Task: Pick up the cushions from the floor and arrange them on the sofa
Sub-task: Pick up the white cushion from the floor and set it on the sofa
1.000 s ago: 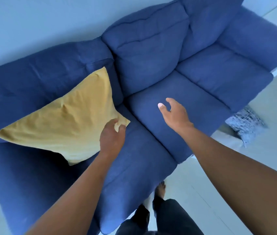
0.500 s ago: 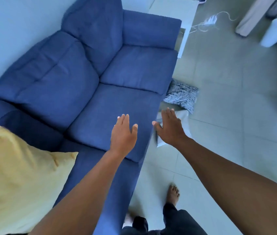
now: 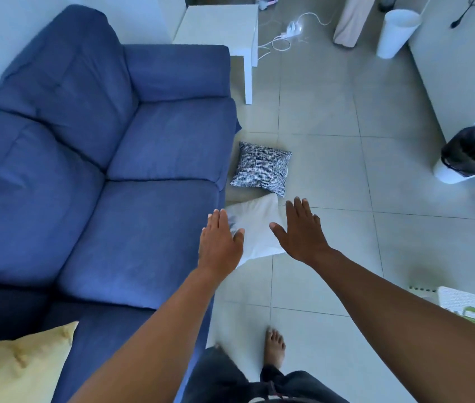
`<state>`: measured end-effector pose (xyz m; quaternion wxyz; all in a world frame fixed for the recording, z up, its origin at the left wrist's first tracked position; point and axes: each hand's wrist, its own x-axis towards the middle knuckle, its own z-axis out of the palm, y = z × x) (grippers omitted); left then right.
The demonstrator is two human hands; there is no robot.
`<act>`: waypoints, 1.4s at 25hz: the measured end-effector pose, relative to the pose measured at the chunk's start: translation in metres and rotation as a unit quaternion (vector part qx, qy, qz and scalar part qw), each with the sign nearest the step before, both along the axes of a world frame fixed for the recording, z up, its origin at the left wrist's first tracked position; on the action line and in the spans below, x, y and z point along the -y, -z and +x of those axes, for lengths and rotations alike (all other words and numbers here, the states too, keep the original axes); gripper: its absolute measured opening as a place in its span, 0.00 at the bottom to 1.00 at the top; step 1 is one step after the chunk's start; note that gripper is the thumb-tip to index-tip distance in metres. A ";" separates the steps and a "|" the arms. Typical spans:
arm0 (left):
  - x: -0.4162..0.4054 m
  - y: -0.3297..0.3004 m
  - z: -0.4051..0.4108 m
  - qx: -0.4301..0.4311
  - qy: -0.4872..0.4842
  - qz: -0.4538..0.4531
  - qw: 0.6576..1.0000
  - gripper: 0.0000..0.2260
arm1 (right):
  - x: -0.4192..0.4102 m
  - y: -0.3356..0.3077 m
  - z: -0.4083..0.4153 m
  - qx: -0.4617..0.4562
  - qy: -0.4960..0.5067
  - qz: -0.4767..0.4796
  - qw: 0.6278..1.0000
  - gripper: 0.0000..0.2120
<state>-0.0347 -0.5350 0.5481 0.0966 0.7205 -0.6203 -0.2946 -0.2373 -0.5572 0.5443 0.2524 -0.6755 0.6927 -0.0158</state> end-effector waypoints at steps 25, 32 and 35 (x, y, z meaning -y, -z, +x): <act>0.244 0.182 -0.021 -0.035 -0.082 0.179 0.980 0.29 | 0.232 0.196 -0.042 0.069 0.109 0.159 0.979 0.38; 0.276 0.366 -0.021 -0.011 -0.152 0.256 0.955 0.31 | 0.287 0.366 -0.047 0.068 0.116 0.215 0.967 0.38; 0.293 0.451 -0.025 -0.011 -0.201 0.270 0.942 0.32 | 0.307 0.441 -0.045 0.076 0.125 0.225 0.963 0.35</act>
